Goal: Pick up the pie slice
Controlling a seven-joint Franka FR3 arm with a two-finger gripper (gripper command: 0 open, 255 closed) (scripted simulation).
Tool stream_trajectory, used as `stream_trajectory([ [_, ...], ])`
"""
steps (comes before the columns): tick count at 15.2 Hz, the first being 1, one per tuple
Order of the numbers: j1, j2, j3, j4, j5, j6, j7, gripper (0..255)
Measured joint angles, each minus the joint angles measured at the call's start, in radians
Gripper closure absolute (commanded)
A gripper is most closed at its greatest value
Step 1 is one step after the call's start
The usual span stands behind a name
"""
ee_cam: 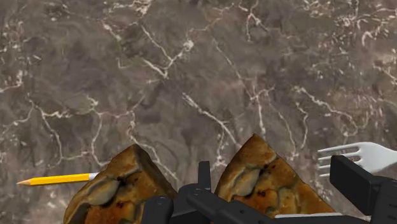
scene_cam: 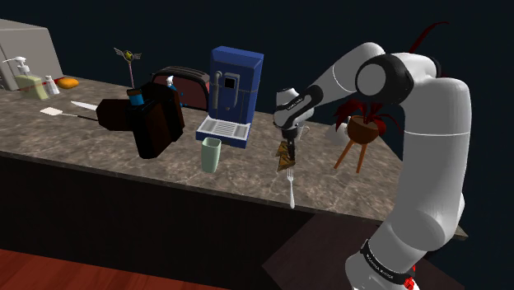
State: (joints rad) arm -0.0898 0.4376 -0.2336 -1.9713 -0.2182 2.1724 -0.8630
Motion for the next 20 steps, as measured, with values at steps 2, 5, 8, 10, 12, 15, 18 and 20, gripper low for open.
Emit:
stream_trajectory([
  [2,-0.003,0.025,0.002,0.003,0.001,0.021,0.002,0],
  [5,-0.006,0.052,0.003,0.003,0.003,0.048,0.005,0],
  [8,-0.006,0.058,0.004,0.003,0.004,0.055,0.007,255],
  [10,-0.006,0.058,0.004,0.002,0.004,0.056,0.007,255],
  [12,-0.006,0.058,0.004,0.002,0.004,0.057,0.007,255],
  [15,-0.006,0.058,0.004,0.002,0.004,0.057,0.007,255],
  [18,-0.004,0.047,0.004,0.003,0.003,0.043,0.006,255],
  [20,-0.004,0.033,0.002,0.007,0.002,0.026,0.001,255],
])
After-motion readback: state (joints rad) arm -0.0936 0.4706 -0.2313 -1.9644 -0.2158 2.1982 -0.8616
